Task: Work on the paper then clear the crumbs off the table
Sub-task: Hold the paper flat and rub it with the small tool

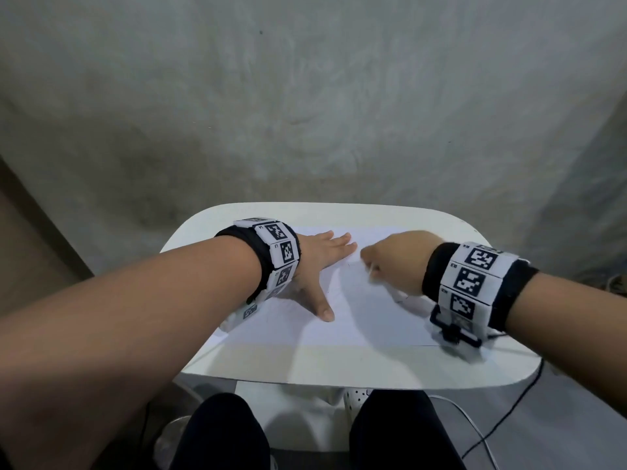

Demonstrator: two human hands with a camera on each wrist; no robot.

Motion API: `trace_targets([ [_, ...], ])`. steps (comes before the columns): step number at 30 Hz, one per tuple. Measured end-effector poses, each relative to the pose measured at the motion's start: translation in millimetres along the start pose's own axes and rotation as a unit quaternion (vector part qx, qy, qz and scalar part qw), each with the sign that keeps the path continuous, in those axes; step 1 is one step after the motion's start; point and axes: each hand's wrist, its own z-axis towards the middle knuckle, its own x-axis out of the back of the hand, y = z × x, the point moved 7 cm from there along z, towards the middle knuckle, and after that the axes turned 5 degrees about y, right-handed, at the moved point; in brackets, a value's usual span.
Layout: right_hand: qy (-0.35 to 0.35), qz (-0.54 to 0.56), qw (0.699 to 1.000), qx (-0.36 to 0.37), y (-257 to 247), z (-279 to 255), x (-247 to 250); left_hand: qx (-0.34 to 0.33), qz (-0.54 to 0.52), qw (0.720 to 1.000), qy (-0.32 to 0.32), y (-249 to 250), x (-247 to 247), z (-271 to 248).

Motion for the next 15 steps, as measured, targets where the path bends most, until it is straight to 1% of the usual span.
trace_targets([
  [1,0.012,-0.011,1.000,-0.006,1.9,-1.4,-0.2,0.002,-0.003,1.000,-0.003,-1.1,-0.7,-0.3],
  [2,0.008,-0.014,1.000,0.016,-8.3,-4.8,-3.1,0.005,-0.001,1.000,-0.005,-2.5,-1.0,0.5],
  [3,-0.001,-0.006,0.998,0.062,-24.6,-8.9,-9.2,0.006,0.006,1.000,-0.006,-1.7,-1.2,1.0],
  [4,-0.025,0.020,0.995,0.099,-39.0,-15.5,-15.4,0.006,0.011,1.000,-0.007,-0.6,-1.8,1.6],
  [5,-0.040,0.041,0.994,0.096,-37.8,-14.9,-17.5,0.004,0.013,1.000,-0.008,0.3,-1.4,1.8],
  [6,-0.038,0.050,0.996,0.068,-27.0,-11.2,-14.3,0.004,0.010,1.000,-0.009,0.6,-1.3,1.5],
  [8,-0.002,0.024,1.000,0.007,-2.6,-4.9,-2.8,0.004,0.000,1.000,-0.003,-0.4,1.0,-0.8],
  [9,0.012,0.002,1.000,0.003,-2.6,-5.3,-1.9,0.003,-0.002,1.000,0.000,0.8,1.6,-2.5],
  [10,0.015,-0.013,0.999,0.027,-13.8,-9.0,-2.1,0.004,-0.001,1.000,0.001,2.3,1.9,-3.6],
  [11,0.007,-0.008,0.997,0.070,-29.3,-13.1,-7.5,0.005,0.004,1.000,0.003,4.4,2.4,-4.0],
  [12,-0.014,0.013,0.995,0.102,-41.8,-18.0,-12.9,0.006,0.009,1.000,0.005,5.8,2.3,-3.9],
  [13,-0.033,0.028,0.994,0.096,-39.3,-16.4,-14.9,0.006,0.012,1.000,0.005,6.5,2.8,-3.5],
  [14,-0.039,0.038,0.997,0.062,-28.2,-12.1,-12.8,0.004,0.010,1.000,0.002,5.5,2.4,-3.0],
  [15,-0.029,0.033,0.999,0.031,-16.2,-8.6,-7.4,0.003,0.006,1.000,-0.002,3.4,2.0,-2.9],
])
